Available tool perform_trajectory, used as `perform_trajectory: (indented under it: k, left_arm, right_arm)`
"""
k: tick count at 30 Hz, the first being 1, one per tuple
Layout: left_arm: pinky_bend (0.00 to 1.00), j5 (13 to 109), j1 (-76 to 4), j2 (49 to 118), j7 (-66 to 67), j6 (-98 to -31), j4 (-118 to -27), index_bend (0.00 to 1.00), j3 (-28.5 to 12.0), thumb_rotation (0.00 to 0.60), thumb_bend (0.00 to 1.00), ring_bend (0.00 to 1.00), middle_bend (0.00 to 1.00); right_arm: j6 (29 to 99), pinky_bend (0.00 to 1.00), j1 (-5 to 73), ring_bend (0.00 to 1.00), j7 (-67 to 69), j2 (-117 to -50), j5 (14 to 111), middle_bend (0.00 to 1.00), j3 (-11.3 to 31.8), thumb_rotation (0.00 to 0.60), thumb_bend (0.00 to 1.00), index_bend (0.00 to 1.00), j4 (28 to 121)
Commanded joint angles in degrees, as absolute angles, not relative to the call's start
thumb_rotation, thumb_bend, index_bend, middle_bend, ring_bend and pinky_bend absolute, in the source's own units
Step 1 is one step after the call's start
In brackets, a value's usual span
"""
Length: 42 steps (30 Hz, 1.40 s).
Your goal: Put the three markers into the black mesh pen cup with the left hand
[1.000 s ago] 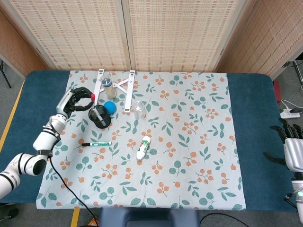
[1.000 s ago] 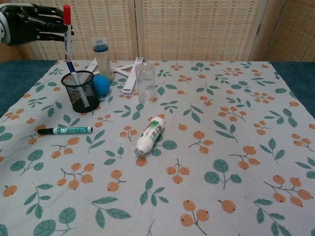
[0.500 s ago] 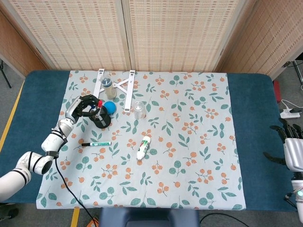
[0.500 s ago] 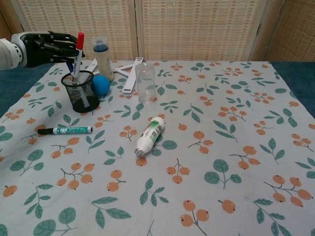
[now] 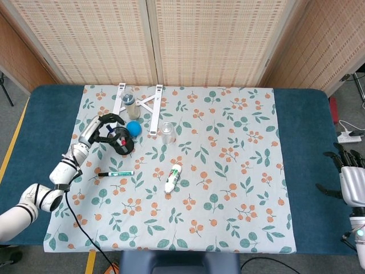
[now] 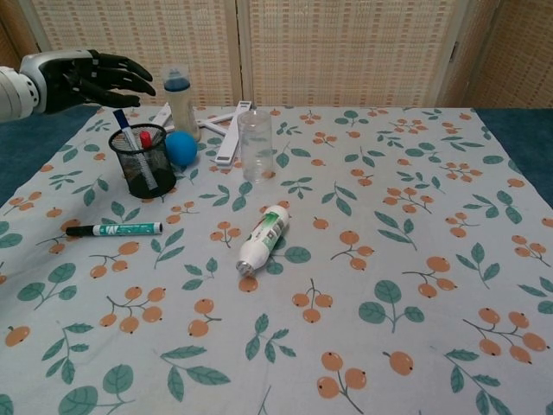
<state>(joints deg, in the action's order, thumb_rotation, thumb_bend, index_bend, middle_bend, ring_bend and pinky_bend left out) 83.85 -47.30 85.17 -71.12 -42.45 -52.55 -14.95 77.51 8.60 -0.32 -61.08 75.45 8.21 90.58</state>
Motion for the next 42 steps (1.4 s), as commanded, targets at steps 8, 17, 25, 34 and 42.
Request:
perform_trajectory:
  k: [8, 17, 25, 34, 42]
  left_arm:
    - [0.22, 70.1, -26.2, 80.1, -4.6, -77.8, -99.6, 0.48, -10.2, 0.600, 0.34, 0.19, 0.47]
    - [0.22, 72.2, -20.2, 96.3, 15.8, -91.1, -88.0, 0.51, -5.4, 0.600, 0.34, 0.21, 0.49]
    - [0.22, 70.9, -21.9, 105.8, 15.5, -85.5, -73.3, 0.52, -7.5, 0.600, 0.34, 0.22, 0.51]
    - [0.22, 69.4, -24.5, 111.0, 15.9, -80.0, -63.9, 0.52, -10.6, 0.600, 0.34, 0.22, 0.50]
    - [0.22, 69.9, -26.1, 113.5, 17.8, -79.5, -61.3, 0.52, -12.6, 0.600, 0.34, 0.22, 0.49]
  right_arm:
    - [78.3, 0.09, 8.4, 0.18, 0.0, -61.0, 76.6, 0.07, 7.9, 0.600, 0.02, 0.26, 91.0]
    - [78.2, 0.09, 8.5, 0.18, -0.4, -61.0, 77.0, 0.07, 7.7, 0.600, 0.02, 0.26, 91.3]
    - [78.4, 0.09, 8.4, 0.18, -0.5, -60.9, 76.7, 0.07, 7.8, 0.600, 0.02, 0.26, 91.3]
    - [77.9, 0.09, 8.5, 0.18, -0.3, -61.0, 76.4, 0.07, 7.8, 0.600, 0.02, 0.26, 91.0]
    - [77.4, 0.09, 8.7, 0.18, -0.4, -61.1, 76.2, 0.07, 7.8, 0.600, 0.02, 0.26, 90.9]
